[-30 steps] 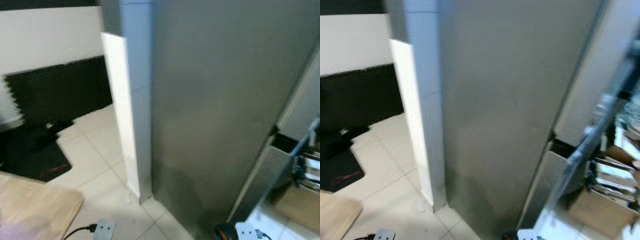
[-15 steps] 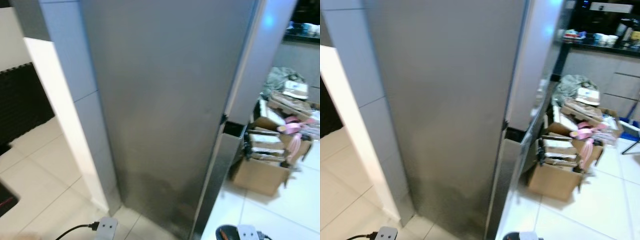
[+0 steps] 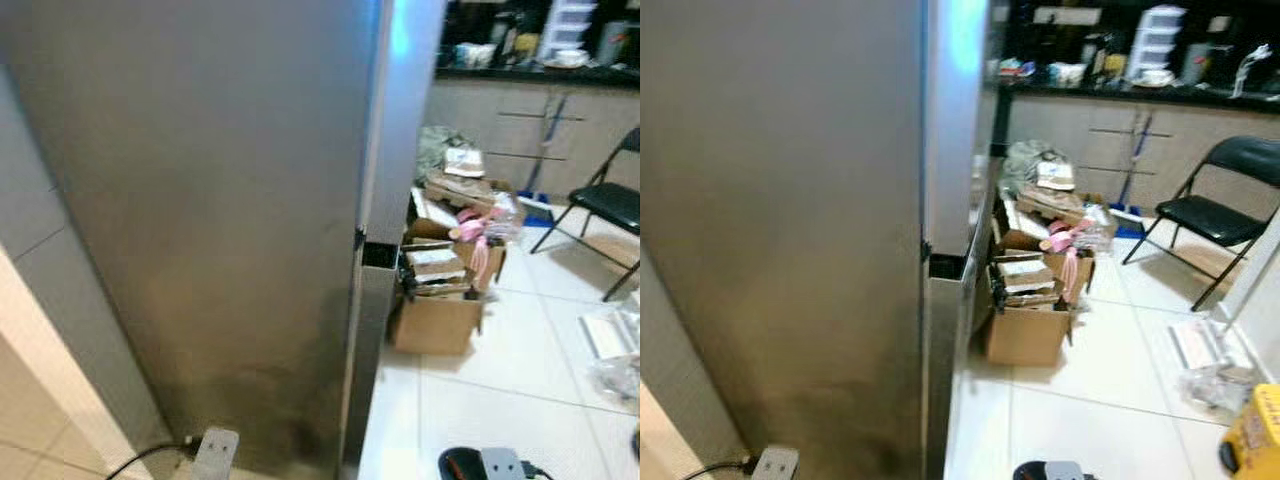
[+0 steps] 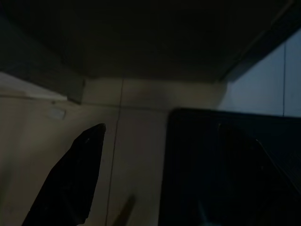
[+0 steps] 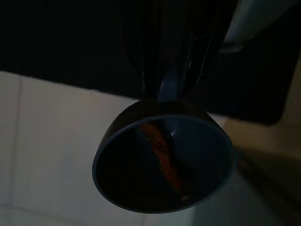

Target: Restocking fridge

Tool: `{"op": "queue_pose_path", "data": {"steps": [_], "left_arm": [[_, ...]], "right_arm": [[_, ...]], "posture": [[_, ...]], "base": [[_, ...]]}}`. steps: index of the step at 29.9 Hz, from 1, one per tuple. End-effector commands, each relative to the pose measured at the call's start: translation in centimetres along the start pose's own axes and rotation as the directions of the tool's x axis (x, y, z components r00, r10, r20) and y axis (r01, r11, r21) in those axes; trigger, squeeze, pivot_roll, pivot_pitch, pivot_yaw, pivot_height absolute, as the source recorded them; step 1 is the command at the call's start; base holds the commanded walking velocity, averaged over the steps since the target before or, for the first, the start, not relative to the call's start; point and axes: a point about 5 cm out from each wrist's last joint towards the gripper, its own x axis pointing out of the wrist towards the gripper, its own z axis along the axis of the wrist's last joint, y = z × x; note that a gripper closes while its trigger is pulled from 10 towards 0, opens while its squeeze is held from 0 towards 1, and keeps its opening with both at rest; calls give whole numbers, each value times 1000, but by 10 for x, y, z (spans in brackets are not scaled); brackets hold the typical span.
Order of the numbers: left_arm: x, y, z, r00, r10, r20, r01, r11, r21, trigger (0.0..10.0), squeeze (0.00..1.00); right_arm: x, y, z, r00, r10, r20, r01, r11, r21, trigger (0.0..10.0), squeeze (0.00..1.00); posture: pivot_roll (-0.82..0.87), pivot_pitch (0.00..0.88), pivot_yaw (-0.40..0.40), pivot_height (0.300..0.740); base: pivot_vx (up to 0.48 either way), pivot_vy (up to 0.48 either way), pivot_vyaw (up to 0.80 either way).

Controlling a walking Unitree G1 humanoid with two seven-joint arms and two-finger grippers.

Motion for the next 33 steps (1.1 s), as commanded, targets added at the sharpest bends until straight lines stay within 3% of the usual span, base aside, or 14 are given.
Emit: {"op": "queue_pose_path", "data": {"steps": [1,13,33], "left_arm": [[-3,0,-11,999,7,-33,-7,1000,-4,10000,0],[-2,-3,-9,999,15,-29,-16,998,-56,10000,0],[-1,-7,-7,1000,5,-25,-7,998,-63,10000,0]], "right_arm": [[-1,4,-3,1000,9,0,-9,1000,13,10000,0],[-1,-2,0,1000,0,13,0,1000,7,10000,0],[0,-5,3,1000,-2,17,2,1000,1,10000,0]], "posture": [[-33,72,4,740],[-51,60,-3,740],[-59,62,-8,740]], "base": [[0,0,0],[0,0,0],[0,-362,0]]}}
